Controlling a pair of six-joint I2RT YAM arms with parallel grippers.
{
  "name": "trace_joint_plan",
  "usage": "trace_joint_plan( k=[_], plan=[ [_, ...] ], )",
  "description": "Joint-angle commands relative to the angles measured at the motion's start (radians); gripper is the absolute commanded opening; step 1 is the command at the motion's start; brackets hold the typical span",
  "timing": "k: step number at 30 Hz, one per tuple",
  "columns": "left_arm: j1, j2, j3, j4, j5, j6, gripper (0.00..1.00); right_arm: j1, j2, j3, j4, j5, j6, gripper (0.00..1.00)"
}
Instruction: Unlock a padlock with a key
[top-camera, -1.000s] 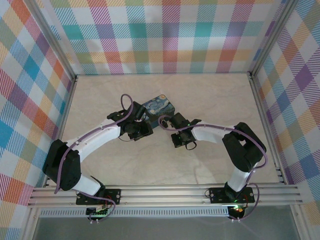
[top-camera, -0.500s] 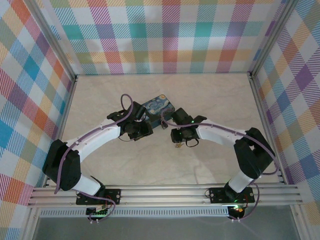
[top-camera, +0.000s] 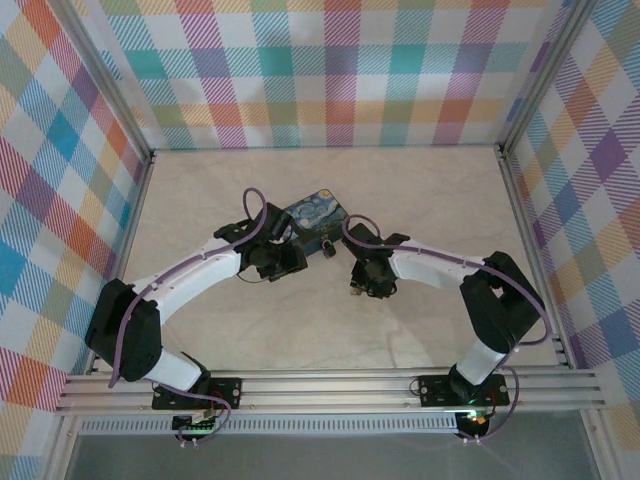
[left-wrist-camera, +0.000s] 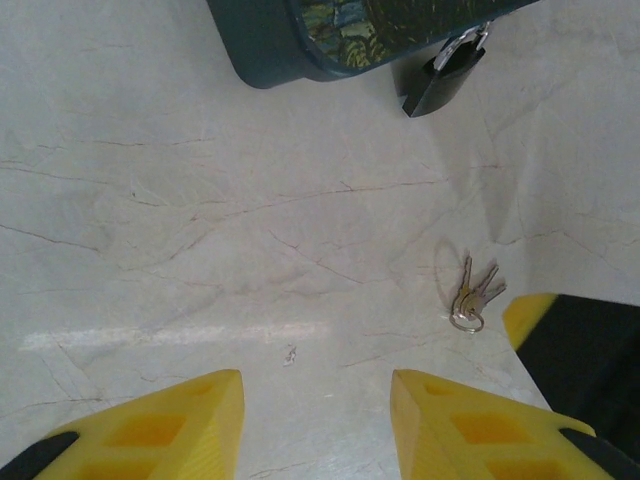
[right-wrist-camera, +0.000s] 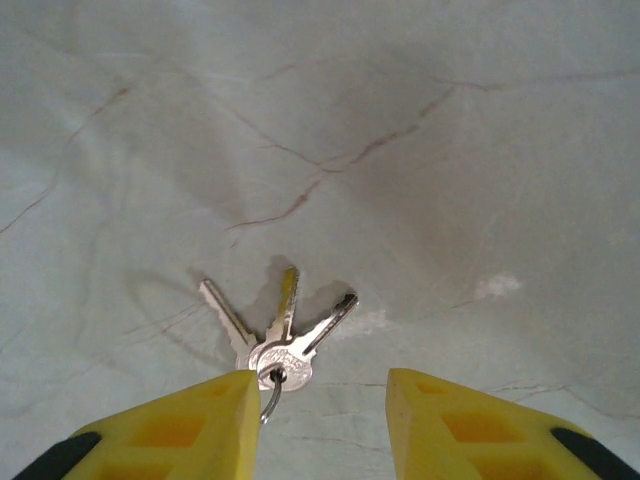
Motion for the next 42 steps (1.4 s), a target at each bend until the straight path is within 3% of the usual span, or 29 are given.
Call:
trace_joint_plan(
  k=[1, 10, 21, 26, 31, 42],
  plan=[
    [0.008, -0.010, -0.004, -0.005, 0.012, 0.030, 0.43, 0.001, 0.042, -0.002, 0.019, -0.025, 0.183, 0.39],
    [0.026, -0.035, -0.017, -0.023, 0.003, 0.047, 0.43, 0.002, 0.118, -0.014, 0.091, -0.093, 0.253, 0.36],
    [0.035, -0.041, -0.012, -0.029, 0.005, 0.047, 0.43, -0.026, 0.116, -0.024, 0.076, -0.061, 0.191, 0.15],
    [0.035, -0.042, -0.007, -0.031, 0.001, 0.042, 0.43, -0.033, 0.097, 0.009, 0.083, -0.025, 0.043, 0.05],
    [0.035, -0.050, 0.000, -0.045, -0.008, 0.040, 0.43, -0.033, 0.031, -0.025, 0.220, -0.081, -0.175, 0.04],
    [0.035, -0.042, 0.023, -0.055, 0.011, 0.038, 0.43, -0.035, -0.114, -0.094, 0.295, -0.142, -0.547, 0.00]
  ],
)
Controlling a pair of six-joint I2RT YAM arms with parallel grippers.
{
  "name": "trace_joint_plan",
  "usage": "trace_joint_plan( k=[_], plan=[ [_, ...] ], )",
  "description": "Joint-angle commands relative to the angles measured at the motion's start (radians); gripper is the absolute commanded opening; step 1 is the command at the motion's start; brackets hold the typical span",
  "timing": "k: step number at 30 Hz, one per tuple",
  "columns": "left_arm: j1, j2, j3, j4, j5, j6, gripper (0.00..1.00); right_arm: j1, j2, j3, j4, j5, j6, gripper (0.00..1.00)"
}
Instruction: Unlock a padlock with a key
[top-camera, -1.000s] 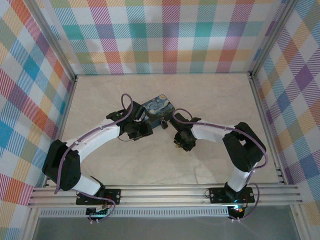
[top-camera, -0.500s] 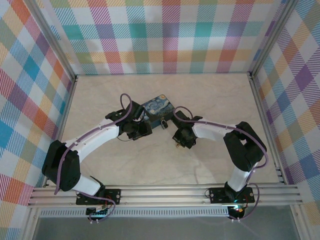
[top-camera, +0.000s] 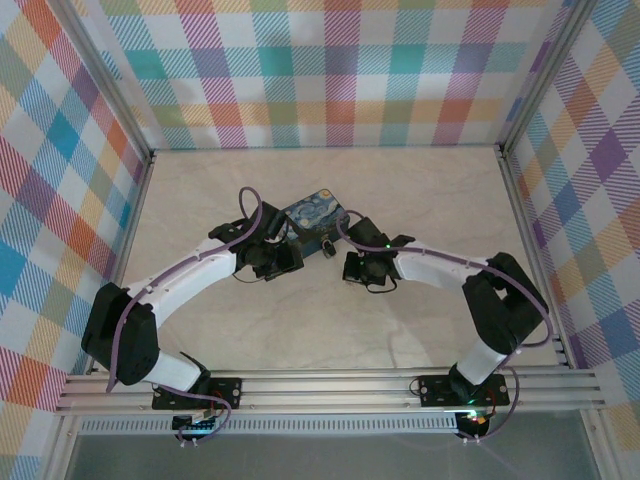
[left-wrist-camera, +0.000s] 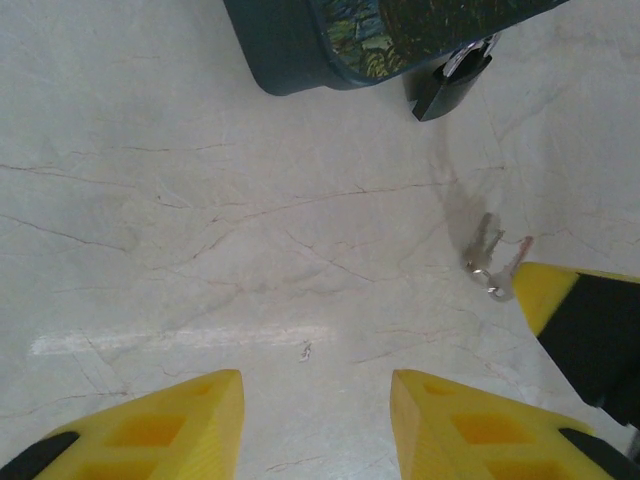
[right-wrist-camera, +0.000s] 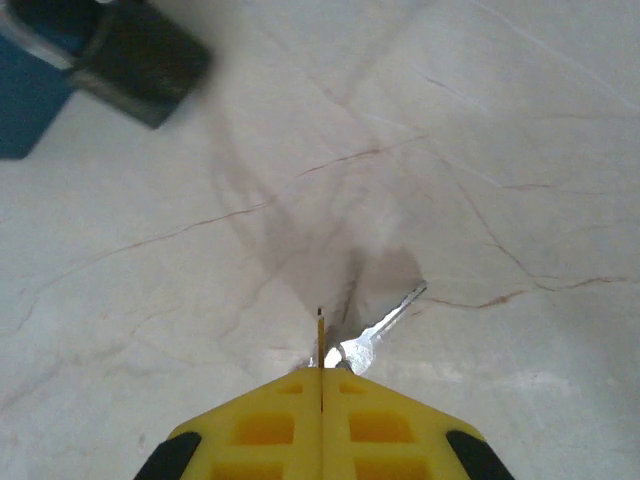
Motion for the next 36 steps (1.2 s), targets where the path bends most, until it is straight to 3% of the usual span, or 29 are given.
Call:
trace_joint_plan(
  k=[1, 7, 12, 15, 24, 36],
  plan=[
    [0.009, -0.012, 0.031, -0.029, 0.017, 0.011, 0.43, -0.009, -0.084, -0.052, 0.066, -0.046, -0.210, 0.00],
    [0.013, 0.006, 0.056, 0.019, 0.112, 0.033, 0.43, -0.035, -0.199, -0.131, 0.175, -0.261, -0.401, 0.00],
    [0.049, 0.036, 0.044, 0.166, 0.369, 0.075, 0.43, -0.057, -0.259, -0.156, 0.269, -0.491, -0.493, 0.01],
    [0.055, 0.030, 0.040, 0.226, 0.440, 0.078, 0.42, -0.073, -0.253, -0.137, 0.270, -0.587, -0.525, 0.02],
    [0.057, 0.026, 0.011, 0.299, 0.489, 0.067, 0.40, -0.137, -0.189, -0.105, 0.331, -0.721, -0.474, 0.00],
    [0.067, 0.003, -0.026, 0.341, 0.521, 0.105, 0.35, -0.145, -0.141, -0.053, 0.360, -0.842, -0.427, 0.00]
  ],
)
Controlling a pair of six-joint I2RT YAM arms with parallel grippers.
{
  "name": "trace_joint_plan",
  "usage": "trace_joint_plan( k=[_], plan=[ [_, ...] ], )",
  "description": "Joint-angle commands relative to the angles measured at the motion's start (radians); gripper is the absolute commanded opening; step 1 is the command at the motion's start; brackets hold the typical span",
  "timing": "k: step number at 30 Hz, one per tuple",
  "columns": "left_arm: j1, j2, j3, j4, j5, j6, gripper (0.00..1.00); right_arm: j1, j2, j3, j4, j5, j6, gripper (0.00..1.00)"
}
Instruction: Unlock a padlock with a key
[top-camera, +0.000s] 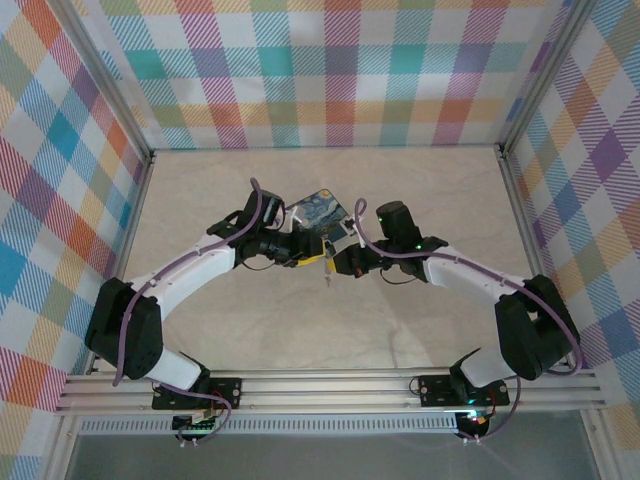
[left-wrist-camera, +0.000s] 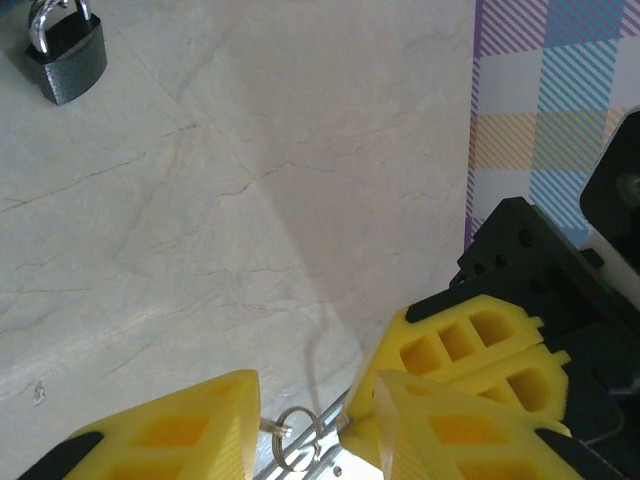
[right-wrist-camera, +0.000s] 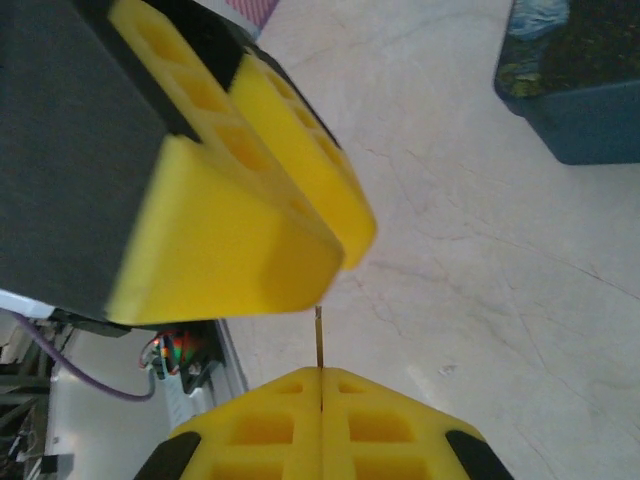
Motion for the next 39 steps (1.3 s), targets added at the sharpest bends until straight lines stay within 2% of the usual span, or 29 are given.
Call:
trace_joint_plan(
  k=[1, 15, 19, 28, 39],
  plan=[
    [0.013, -0.029, -0.024, 0.034, 0.034, 0.030, 0.35, -0.004, 0.026, 0.039, 0.037, -0.083, 0.025, 0.00],
    [0.024, -0.070, -0.086, 0.173, 0.076, -0.081, 0.29, -0.011, 0.089, 0.054, 0.121, -0.113, 0.126, 0.00],
    [0.027, -0.078, -0.087, 0.137, 0.061, -0.055, 0.29, -0.010, 0.096, 0.049, 0.169, -0.130, 0.155, 0.00],
    [0.086, -0.100, -0.079, 0.075, 0.051, -0.008, 0.30, -0.011, 0.088, 0.056, 0.128, -0.138, 0.134, 0.00],
    [0.128, -0.134, -0.132, 0.192, 0.185, -0.027, 0.30, -0.011, 0.150, 0.029, 0.395, -0.250, 0.348, 0.00]
  ],
)
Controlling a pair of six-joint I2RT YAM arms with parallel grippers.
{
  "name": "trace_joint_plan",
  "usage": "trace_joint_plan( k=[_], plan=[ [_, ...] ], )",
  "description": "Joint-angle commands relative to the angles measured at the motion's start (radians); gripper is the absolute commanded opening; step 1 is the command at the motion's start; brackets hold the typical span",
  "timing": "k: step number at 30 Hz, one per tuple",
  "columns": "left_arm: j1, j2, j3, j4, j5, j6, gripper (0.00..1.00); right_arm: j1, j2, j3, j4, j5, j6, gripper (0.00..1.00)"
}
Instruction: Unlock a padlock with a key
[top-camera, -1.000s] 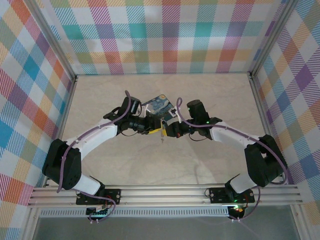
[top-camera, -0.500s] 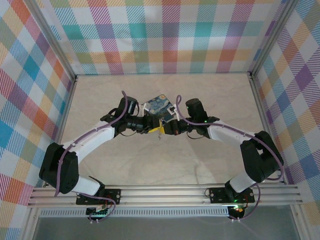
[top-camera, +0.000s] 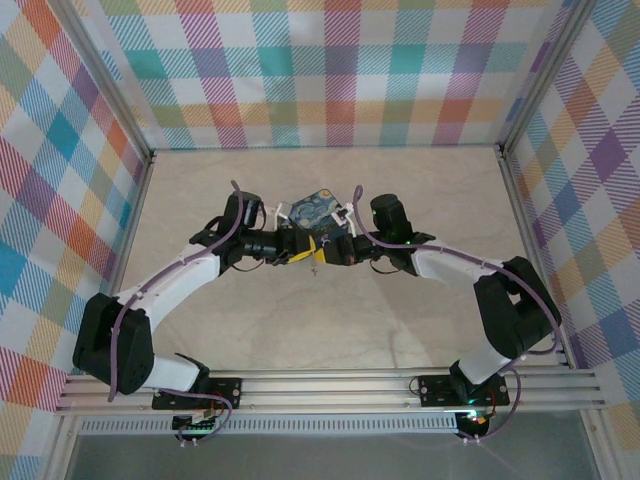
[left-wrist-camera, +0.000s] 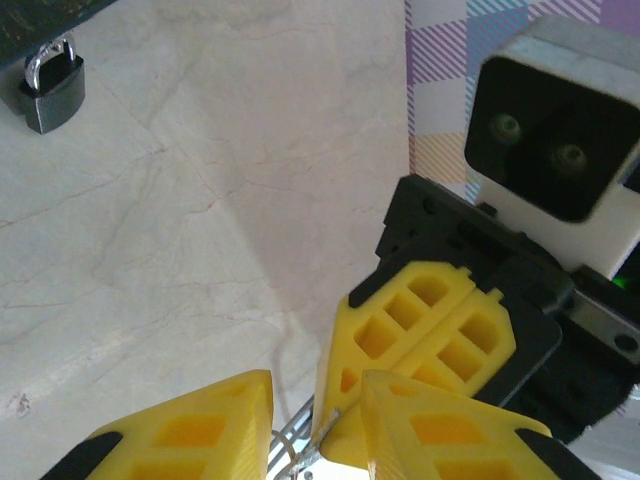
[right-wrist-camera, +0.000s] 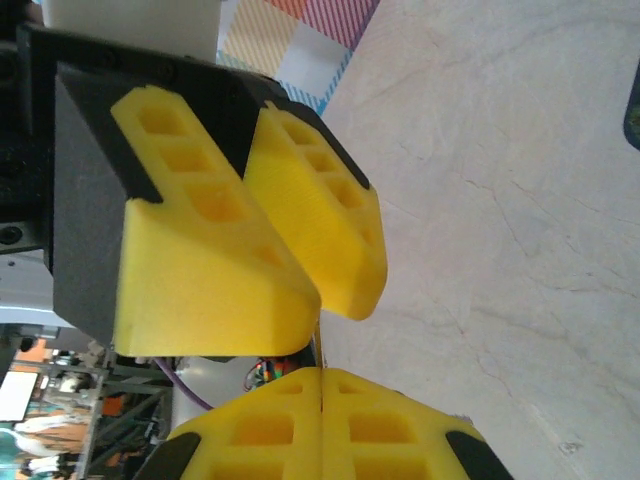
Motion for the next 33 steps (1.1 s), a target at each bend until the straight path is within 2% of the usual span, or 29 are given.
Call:
trace_joint_plan(
  k=[1, 9, 20, 33],
  plan=[
    [0.035, -0.039, -0.021, 0.063, 0.068, 0.002, 0.30, -0.005, 0.018, 0.003, 0.104, -0.065, 0.070, 0.00],
    [0.044, -0.055, -0.034, 0.078, 0.079, 0.005, 0.29, -0.006, 0.031, 0.005, 0.171, -0.090, 0.120, 0.00],
    [0.044, -0.049, -0.075, 0.182, 0.084, -0.079, 0.26, -0.005, 0.082, 0.000, 0.289, -0.099, 0.222, 0.00],
    [0.044, -0.034, -0.087, 0.195, 0.048, -0.114, 0.09, -0.005, 0.146, -0.006, 0.465, -0.081, 0.353, 0.00]
  ],
)
